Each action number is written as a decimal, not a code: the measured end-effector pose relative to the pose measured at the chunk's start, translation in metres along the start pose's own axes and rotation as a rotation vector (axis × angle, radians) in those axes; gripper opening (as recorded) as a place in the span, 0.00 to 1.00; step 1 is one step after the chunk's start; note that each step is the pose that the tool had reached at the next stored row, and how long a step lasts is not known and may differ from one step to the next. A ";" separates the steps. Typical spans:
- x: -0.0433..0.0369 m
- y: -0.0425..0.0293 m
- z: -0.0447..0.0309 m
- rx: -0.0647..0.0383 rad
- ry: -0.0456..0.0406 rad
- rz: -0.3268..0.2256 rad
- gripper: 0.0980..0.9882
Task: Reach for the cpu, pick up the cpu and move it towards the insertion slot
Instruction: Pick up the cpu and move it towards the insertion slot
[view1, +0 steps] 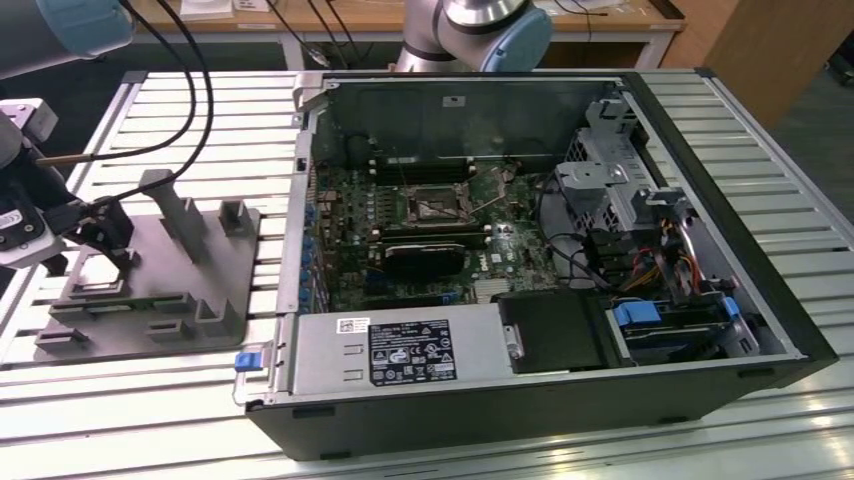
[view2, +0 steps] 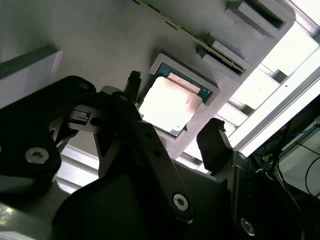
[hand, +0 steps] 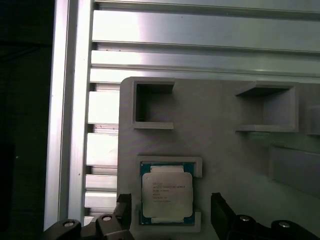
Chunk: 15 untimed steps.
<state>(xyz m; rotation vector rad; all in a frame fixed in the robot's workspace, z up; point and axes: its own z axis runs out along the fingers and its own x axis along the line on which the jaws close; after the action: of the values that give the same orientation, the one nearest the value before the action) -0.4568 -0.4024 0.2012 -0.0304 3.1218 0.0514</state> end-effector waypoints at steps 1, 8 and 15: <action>0.0000 0.0000 0.0000 0.000 0.0000 0.000 0.71; 0.0000 0.0000 0.0000 0.000 0.0000 0.000 0.71; 0.0000 -0.0001 0.0026 0.000 -0.0001 0.000 0.71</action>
<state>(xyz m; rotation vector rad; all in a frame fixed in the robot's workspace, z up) -0.4568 -0.4024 0.1986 -0.0304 3.1217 0.0514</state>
